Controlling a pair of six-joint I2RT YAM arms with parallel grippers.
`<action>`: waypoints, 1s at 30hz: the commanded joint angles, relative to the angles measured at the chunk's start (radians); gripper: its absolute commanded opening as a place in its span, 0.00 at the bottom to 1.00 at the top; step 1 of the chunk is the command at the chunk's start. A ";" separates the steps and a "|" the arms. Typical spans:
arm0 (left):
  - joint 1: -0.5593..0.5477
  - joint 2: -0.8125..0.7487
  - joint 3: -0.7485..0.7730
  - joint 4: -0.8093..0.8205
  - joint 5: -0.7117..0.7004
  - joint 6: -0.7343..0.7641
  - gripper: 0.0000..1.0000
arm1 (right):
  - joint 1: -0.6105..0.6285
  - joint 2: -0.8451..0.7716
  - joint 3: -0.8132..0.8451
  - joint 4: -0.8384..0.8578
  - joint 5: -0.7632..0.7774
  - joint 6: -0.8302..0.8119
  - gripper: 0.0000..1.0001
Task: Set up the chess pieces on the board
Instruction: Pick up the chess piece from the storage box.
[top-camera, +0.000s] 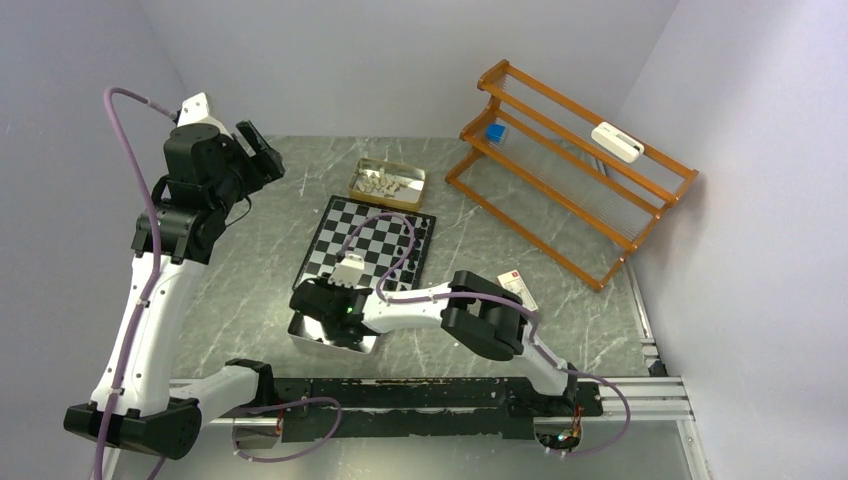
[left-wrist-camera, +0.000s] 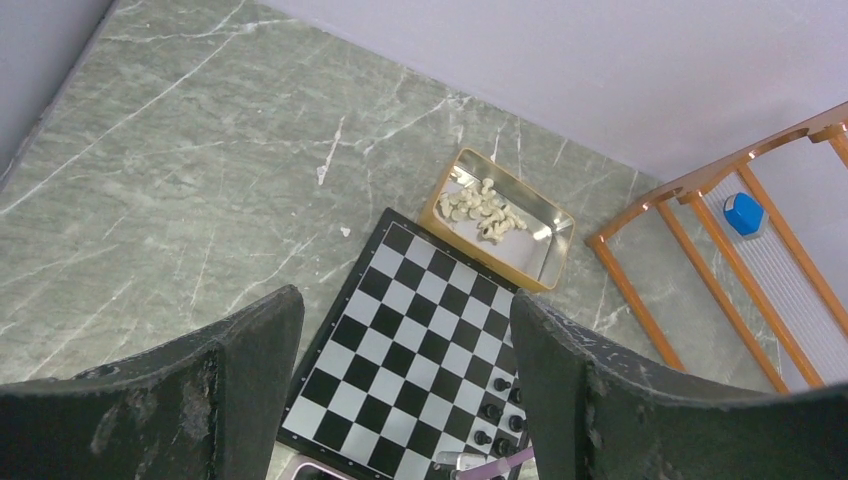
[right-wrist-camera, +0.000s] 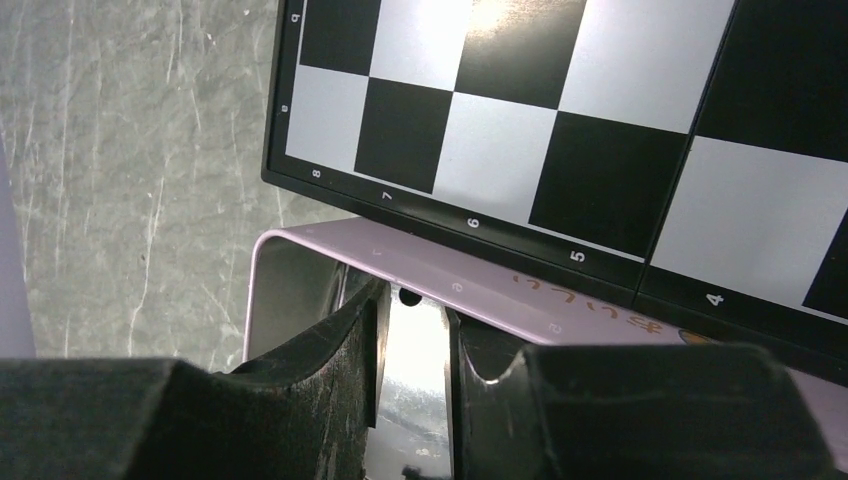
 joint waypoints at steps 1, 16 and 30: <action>0.003 -0.017 -0.017 0.029 -0.026 -0.006 0.80 | -0.002 0.050 0.031 -0.057 0.061 0.014 0.29; 0.003 -0.025 -0.032 0.037 -0.036 0.008 0.79 | -0.003 0.052 0.045 -0.045 0.083 -0.057 0.10; 0.002 -0.045 -0.222 0.097 0.145 0.086 0.71 | -0.004 -0.312 -0.249 0.319 -0.061 -0.446 0.07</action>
